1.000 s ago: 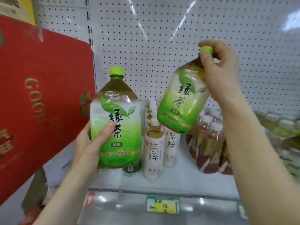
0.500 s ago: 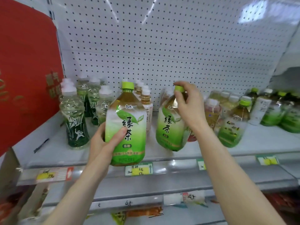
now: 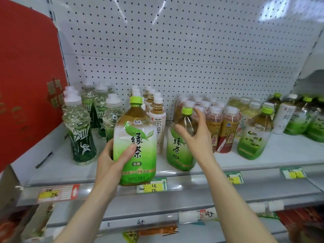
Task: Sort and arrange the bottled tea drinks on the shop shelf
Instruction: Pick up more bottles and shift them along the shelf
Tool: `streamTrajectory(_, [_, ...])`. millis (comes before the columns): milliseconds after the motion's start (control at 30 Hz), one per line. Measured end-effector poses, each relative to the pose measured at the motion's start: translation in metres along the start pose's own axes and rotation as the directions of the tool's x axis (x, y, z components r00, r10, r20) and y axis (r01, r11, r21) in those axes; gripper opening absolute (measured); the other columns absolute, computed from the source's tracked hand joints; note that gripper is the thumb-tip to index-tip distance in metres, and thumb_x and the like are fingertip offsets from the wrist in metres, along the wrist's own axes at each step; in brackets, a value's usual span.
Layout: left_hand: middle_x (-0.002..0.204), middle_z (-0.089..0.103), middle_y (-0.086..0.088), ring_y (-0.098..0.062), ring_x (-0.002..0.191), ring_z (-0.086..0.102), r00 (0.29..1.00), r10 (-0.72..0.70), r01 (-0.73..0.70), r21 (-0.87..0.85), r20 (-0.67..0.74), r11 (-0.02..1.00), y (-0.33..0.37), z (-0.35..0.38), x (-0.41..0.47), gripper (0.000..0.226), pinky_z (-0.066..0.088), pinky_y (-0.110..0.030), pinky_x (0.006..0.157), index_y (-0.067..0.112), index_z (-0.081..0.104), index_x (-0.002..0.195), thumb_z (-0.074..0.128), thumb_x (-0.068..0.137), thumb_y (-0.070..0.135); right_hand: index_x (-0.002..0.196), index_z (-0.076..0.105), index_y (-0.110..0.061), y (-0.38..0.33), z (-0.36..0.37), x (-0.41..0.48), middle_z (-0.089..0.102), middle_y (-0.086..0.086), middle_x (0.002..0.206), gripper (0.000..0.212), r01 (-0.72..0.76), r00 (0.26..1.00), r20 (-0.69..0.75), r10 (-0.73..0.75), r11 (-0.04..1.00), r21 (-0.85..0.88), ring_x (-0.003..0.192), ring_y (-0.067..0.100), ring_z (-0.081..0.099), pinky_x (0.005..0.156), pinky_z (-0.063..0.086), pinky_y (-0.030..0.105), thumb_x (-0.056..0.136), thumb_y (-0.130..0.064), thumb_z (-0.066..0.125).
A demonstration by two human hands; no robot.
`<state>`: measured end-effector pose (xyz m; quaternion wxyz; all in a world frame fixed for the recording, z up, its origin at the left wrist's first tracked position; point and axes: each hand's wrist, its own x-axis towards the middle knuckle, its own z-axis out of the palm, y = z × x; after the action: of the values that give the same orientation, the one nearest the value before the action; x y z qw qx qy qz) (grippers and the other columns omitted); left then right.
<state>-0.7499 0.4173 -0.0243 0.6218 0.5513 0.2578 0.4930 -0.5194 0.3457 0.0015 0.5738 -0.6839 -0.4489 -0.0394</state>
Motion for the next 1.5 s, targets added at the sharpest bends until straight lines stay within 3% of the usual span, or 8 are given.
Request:
streamTrajectory(167, [0.102,0.076,-0.001,-0.023,0.088,0.075,1.000,-0.009,0.009,-0.007,0.011,1.000,-0.006,-0.004,0.000,0.073,0.060,-0.034,0.064,0.023,0.062,0.115,0.080,0.050,0.050,0.146,0.031,-0.032,0.028,0.009,-0.029,0.051,-0.007,0.142,0.109,-0.295,0.955,0.020,0.295,0.952,0.078,0.128,0.014,0.049,0.110,0.041,0.041,0.056,-0.060,0.086])
streamTrajectory(433, [0.101,0.077,-0.003,-0.023,0.085,0.075,0.995,-0.052,0.059,-0.084,0.083,0.995,-0.019,0.023,0.000,0.105,0.061,-0.041,0.067,0.020,0.063,0.119,0.090,0.029,0.066,0.128,0.050,-0.037,-0.001,-0.036,-0.028,0.063,-0.020,0.121,0.073,-0.235,0.963,-0.076,0.259,0.943,0.236,0.114,0.002,0.059,0.102,0.049,0.037,0.067,-0.046,0.087])
streamTrajectory(667, [0.088,0.077,0.005,-0.009,0.064,0.073,0.977,-0.103,0.132,-0.152,0.185,0.980,-0.030,0.094,-0.014,0.021,0.058,-0.033,0.047,0.026,0.066,0.101,0.068,0.081,0.020,0.138,0.042,-0.038,0.022,-0.128,-0.052,0.046,-0.031,0.134,0.091,-0.290,0.923,-0.150,0.354,0.897,0.333,0.123,-0.008,0.048,0.106,0.044,0.032,0.061,-0.057,0.087])
streamTrajectory(767, [0.083,0.077,0.012,-0.005,0.063,0.072,0.963,-0.083,0.114,-0.108,0.255,0.988,-0.034,0.140,-0.028,0.042,0.059,-0.036,0.051,0.049,0.074,0.082,0.058,0.088,0.011,0.139,0.046,-0.028,0.041,-0.170,-0.063,0.059,-0.003,0.138,0.107,-0.314,0.876,-0.245,0.416,0.876,0.365,0.126,0.020,0.058,0.104,0.048,0.050,0.049,-0.067,0.089])
streamTrajectory(900, [0.100,0.076,-0.008,-0.013,0.071,0.074,0.954,-0.049,0.088,-0.121,0.296,0.989,-0.054,0.208,-0.041,0.038,0.061,-0.037,0.060,0.022,0.068,0.109,0.068,0.071,0.023,0.116,0.058,-0.026,0.075,-0.241,-0.074,0.074,-0.001,0.110,0.059,-0.299,0.871,-0.264,0.415,0.873,0.386,0.100,0.019,0.072,0.088,0.058,0.048,0.067,-0.031,0.091])
streamTrajectory(1100, [0.096,0.077,0.001,-0.011,0.078,0.074,0.940,-0.044,0.098,-0.143,0.339,0.985,-0.092,0.351,-0.073,0.054,0.059,-0.027,0.060,0.023,0.063,0.112,0.085,0.064,0.030,0.109,0.059,-0.049,0.140,-0.369,-0.073,0.073,-0.011,0.110,0.056,-0.307,0.870,-0.280,0.406,0.891,0.335,0.101,0.014,0.072,0.083,0.059,0.037,0.066,-0.036,0.090])
streamTrajectory(1333, [0.102,0.076,0.003,-0.015,0.088,0.074,0.936,-0.089,0.152,-0.164,0.341,0.975,-0.128,0.495,-0.087,0.068,0.058,-0.025,0.063,0.019,0.058,0.120,0.083,0.058,0.030,0.115,0.059,-0.024,0.205,-0.493,-0.043,0.076,-0.003,0.101,0.058,-0.303,0.865,-0.312,0.392,0.905,0.298,0.090,0.018,0.075,0.071,0.060,0.035,0.064,-0.030,0.086])
streamTrajectory(1500, [0.115,0.072,-0.003,-0.023,0.099,0.072,0.930,-0.098,0.150,-0.124,0.355,0.981,-0.145,0.565,-0.066,0.079,0.060,-0.043,0.076,0.019,0.055,0.126,0.085,0.056,0.039,0.111,0.059,-0.027,0.249,-0.530,-0.008,0.075,-0.003,0.101,0.048,-0.288,0.872,-0.316,0.373,0.914,0.285,0.090,0.018,0.074,0.072,0.061,0.037,0.071,-0.023,0.086])
